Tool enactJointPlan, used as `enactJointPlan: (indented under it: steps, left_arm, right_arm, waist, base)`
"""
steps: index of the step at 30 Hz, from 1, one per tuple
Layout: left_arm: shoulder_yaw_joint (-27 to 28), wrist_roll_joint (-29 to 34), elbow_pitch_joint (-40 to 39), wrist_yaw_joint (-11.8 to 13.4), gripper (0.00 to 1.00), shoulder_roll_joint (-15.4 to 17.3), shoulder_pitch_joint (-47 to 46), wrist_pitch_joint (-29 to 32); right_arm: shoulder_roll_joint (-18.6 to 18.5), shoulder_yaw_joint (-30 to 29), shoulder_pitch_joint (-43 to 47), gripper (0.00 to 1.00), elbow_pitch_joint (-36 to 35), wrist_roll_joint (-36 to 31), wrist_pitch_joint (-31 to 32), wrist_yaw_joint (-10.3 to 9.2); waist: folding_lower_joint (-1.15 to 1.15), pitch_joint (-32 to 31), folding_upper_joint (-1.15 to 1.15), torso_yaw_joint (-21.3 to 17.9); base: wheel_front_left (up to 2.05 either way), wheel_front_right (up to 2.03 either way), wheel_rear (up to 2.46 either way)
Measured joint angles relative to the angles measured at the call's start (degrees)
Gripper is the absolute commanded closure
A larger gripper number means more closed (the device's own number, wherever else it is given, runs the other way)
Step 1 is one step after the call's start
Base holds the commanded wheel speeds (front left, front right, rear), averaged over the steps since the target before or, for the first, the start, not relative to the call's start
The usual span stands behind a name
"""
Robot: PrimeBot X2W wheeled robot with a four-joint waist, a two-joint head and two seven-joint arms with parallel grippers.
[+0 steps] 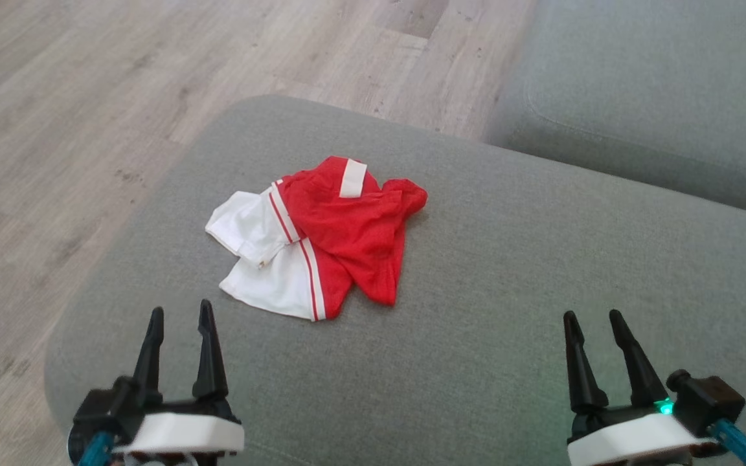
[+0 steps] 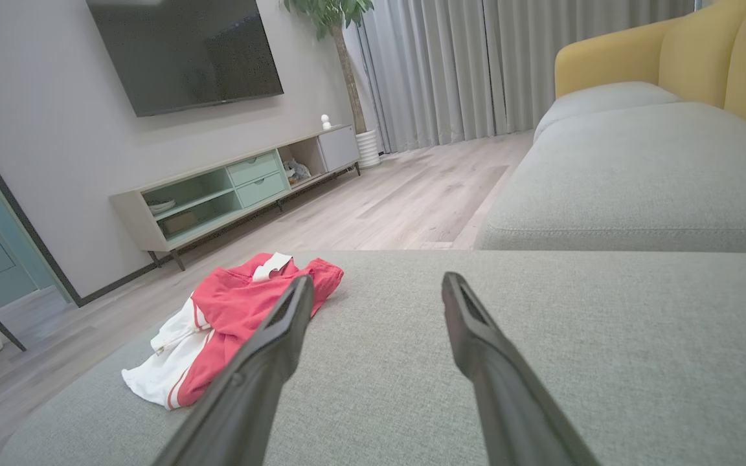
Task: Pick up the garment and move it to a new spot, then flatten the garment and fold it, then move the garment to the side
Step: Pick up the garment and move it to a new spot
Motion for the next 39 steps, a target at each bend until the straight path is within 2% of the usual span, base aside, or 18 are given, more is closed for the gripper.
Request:
enactJointPlan:
  steps: [4,7,11,16,20,24,27,33,39]
  left_arm:
    - [0.22,-0.22,2.70,-1.94,0.00,0.37,-3.12,0.29]
    - [-0.58,-0.46,4.63,-2.97,0.00,1.51,-7.99,3.44]
    - [-3.12,-1.34,6.86,-4.26,0.00,4.12,-19.85,10.55]
    - [-8.33,-3.98,12.28,-4.82,0.00,7.04,-35.62,22.29]
    - [-14.12,-8.94,15.55,-4.82,0.00,10.40,-43.11,31.01]
    - [-18.89,-12.94,18.93,-5.25,0.00,13.18,-47.51,37.02]
    - [-20.04,-15.29,22.58,-5.25,0.00,13.99,-48.98,39.25]
    - [-21.01,-15.36,31.72,-5.25,0.00,14.25,-50.82,42.76]
    - [-21.20,-15.36,37.24,-4.69,0.00,14.21,-53.66,42.12]
  right_arm:
    - [0.00,0.67,-0.18,0.00,0.03,-0.01,0.00,0.00]
    - [0.00,0.75,-0.29,0.00,-0.03,-0.04,0.00,0.00]
    - [-0.01,0.86,-2.32,0.00,-0.86,-1.67,0.00,0.00]
    - [-0.11,1.77,-8.29,0.00,-1.86,-3.53,0.00,0.00]
    - [-0.21,3.72,-11.40,0.00,-2.04,-4.66,0.00,0.00]
    - [-0.26,4.34,-12.74,0.00,-2.34,-4.71,0.00,0.00]
    - [-0.32,4.88,-13.66,0.00,-2.36,-4.46,-0.01,0.00]
    - [-0.33,5.94,-14.45,0.00,-2.10,-4.45,-0.01,0.00]
    - [-0.34,5.77,-14.45,0.00,-2.11,-4.46,-0.01,0.00]
  waist:
    - [0.00,1.50,0.00,-1.17]
    - [0.00,2.96,0.00,-2.12]
    - [0.01,6.51,0.00,-3.55]
    - [0.02,12.10,0.00,-6.07]
    - [0.03,16.02,0.00,-9.04]
    - [0.02,18.98,0.00,-12.39]
    - [0.01,20.58,0.00,-14.67]
    - [0.01,22.71,0.00,-17.84]
    - [0.00,23.71,0.00,-19.37]
  base:
    - [0.00,0.00,0.00]
    - [0.00,0.00,0.00]
    - [0.00,0.00,0.00]
    - [0.00,0.00,0.00]
    - [0.00,0.00,0.00]
    - [0.00,0.00,0.00]
    - [0.00,0.00,0.00]
    - [0.00,0.00,0.00]
    - [0.00,0.00,0.00]
